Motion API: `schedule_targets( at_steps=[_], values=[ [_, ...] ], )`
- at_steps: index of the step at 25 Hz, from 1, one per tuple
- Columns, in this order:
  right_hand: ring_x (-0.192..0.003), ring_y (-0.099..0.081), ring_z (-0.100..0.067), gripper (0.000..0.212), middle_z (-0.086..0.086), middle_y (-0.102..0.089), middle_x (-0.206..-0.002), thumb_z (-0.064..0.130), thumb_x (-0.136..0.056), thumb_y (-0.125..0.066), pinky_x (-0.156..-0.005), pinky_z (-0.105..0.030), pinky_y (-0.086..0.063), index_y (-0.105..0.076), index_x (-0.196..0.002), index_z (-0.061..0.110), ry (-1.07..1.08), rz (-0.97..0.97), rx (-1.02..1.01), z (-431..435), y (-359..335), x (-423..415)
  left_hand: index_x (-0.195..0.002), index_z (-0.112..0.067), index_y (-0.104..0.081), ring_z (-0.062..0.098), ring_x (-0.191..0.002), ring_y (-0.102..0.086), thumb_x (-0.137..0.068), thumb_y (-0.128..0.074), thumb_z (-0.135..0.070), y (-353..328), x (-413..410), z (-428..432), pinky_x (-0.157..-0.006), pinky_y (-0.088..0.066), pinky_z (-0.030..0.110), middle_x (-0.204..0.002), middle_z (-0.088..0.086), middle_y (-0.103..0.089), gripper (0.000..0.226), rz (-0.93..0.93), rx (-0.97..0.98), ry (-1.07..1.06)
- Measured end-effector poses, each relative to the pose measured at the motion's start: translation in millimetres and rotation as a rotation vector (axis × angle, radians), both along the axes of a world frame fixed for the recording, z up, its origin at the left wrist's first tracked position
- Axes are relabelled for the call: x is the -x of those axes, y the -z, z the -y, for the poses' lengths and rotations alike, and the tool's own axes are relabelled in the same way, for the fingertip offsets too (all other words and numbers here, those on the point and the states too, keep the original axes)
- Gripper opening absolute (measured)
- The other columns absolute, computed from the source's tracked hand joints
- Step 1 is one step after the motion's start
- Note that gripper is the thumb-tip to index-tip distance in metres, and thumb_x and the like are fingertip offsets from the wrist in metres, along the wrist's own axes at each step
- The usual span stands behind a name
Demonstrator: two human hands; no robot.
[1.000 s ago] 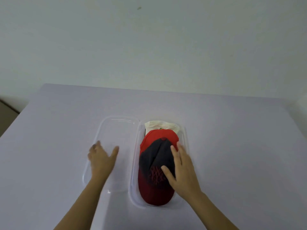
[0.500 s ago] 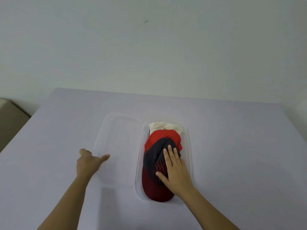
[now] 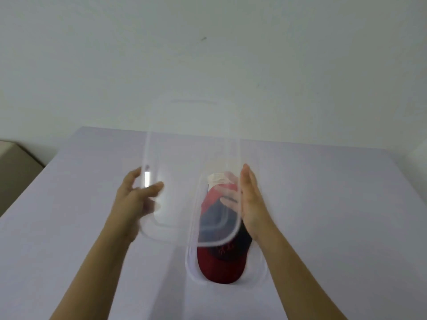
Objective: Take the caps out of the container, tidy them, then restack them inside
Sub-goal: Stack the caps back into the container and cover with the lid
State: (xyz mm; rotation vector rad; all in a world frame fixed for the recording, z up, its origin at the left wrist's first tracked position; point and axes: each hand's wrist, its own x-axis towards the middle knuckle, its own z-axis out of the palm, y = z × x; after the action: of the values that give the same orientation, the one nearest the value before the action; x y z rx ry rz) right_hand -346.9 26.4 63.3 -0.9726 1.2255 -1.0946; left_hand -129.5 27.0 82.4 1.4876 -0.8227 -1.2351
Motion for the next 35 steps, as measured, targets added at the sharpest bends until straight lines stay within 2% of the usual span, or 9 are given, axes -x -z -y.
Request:
schedule_targets(
  at_steps=[3, 5, 6, 8, 11, 17, 23, 28, 35],
  values=[
    [-0.077, -0.072, -0.011, 0.079, 0.002, -0.047, -0.139, 0.054, -0.077, -0.060, -0.070, -0.024, -0.057, -0.023, -0.144, 0.035, 0.069, -0.199, -0.031, -7.7, 3.0, 30.2, -0.098, -0.012, -0.049, 0.020, -0.061, -0.058, -0.086, -0.062, -0.014, 17.3, 28.4, -10.8, -0.054, -0.050, 0.028, -0.076, 0.008, -0.057, 0.017, 0.033, -0.087, 0.151],
    [-0.067, -0.070, -0.008, 0.066, 0.001, -0.053, -0.134, 0.044, -0.085, -0.059, -0.061, -0.020, -0.054, -0.029, -0.143, 0.034, 0.127, -0.231, -0.085, -23.8, 28.4, 42.0, -0.094, -0.007, -0.049, 0.022, -0.078, -0.066, -0.087, -0.061, -0.034, 37.8, 39.9, -10.9, -0.066, -0.054, 0.033, -0.088, 0.008, -0.061, 0.031, 0.072, -0.142, 0.166],
    [-0.073, -0.069, -0.007, 0.064, 0.001, -0.054, -0.134, 0.041, -0.087, -0.058, -0.066, -0.021, -0.053, -0.029, -0.143, 0.033, 0.161, -0.238, -0.115, -33.4, 42.4, 44.0, -0.099, -0.006, -0.050, 0.022, -0.088, -0.066, -0.086, -0.060, -0.041, 50.2, 45.3, -10.5, -0.076, -0.054, 0.036, -0.097, 0.007, -0.062, 0.038, 0.120, -0.155, 0.168],
    [-0.108, -0.059, -0.009, 0.061, 0.004, -0.046, -0.141, 0.034, -0.091, -0.054, -0.093, -0.026, -0.045, -0.025, -0.145, 0.031, 0.240, -0.305, -0.181, -50.3, 69.3, 44.6, -0.119, -0.014, -0.047, 0.020, -0.109, -0.059, -0.087, -0.060, -0.040, 71.0, 59.2, -13.3, -0.094, -0.049, 0.039, -0.124, 0.002, -0.057, 0.044, 0.269, -0.129, 0.219],
    [-0.138, -0.029, -0.012, 0.059, 0.007, -0.028, -0.153, 0.031, -0.094, -0.050, -0.111, -0.029, -0.024, -0.022, -0.146, 0.028, 0.252, -0.399, -0.230, -60.5, 96.0, 44.9, -0.148, -0.023, -0.021, 0.019, -0.138, -0.032, -0.094, -0.050, -0.034, 101.1, 73.0, -19.1, -0.111, -0.029, 0.037, -0.153, -0.004, -0.029, 0.062, 0.476, -0.045, 0.367],
    [-0.140, -0.027, -0.014, 0.059, 0.006, -0.027, -0.153, 0.034, -0.094, -0.049, -0.113, -0.031, -0.025, -0.021, -0.147, 0.028, 0.237, -0.421, -0.244, -50.3, 110.5, 48.1, -0.149, -0.028, -0.009, 0.015, -0.146, -0.010, -0.100, -0.033, -0.033, 131.7, 78.9, -9.1, -0.117, -0.014, 0.037, -0.158, -0.004, -0.016, 0.055, 0.605, -0.013, 0.455],
    [-0.138, -0.033, -0.021, 0.060, 0.001, -0.032, -0.151, 0.037, -0.095, -0.046, -0.110, -0.033, -0.029, -0.018, -0.148, 0.028, 0.211, -0.447, -0.279, -42.3, 116.2, 46.1, -0.150, -0.028, -0.005, 0.024, -0.145, -0.013, -0.100, -0.030, -0.034, 147.7, 79.0, 2.3, -0.117, -0.014, 0.042, -0.159, 0.004, -0.012, 0.056, 0.703, -0.066, 0.472],
    [-0.137, -0.034, -0.022, 0.062, -0.003, -0.036, -0.149, 0.037, -0.093, -0.050, -0.110, -0.036, -0.029, -0.022, -0.147, 0.026, 0.243, -0.474, -0.281, -34.6, 123.5, 48.8, -0.150, -0.022, -0.005, 0.020, -0.146, -0.009, -0.101, -0.028, -0.029, 150.7, 85.1, 6.7, -0.116, -0.010, 0.038, -0.159, 0.004, -0.012, 0.054, 0.775, -0.030, 0.469],
    [-0.134, -0.039, -0.024, 0.064, -0.004, -0.040, -0.147, 0.038, -0.090, -0.056, -0.109, -0.038, -0.033, -0.027, -0.145, 0.025, 0.267, -0.501, -0.305, -30.3, 131.3, 53.5, -0.150, -0.026, -0.012, 0.024, -0.142, -0.024, -0.099, -0.030, -0.032, 160.1, 85.8, 8.2, -0.114, -0.019, 0.041, -0.158, 0.004, -0.015, 0.054, 0.809, -0.035, 0.455]
  ],
)
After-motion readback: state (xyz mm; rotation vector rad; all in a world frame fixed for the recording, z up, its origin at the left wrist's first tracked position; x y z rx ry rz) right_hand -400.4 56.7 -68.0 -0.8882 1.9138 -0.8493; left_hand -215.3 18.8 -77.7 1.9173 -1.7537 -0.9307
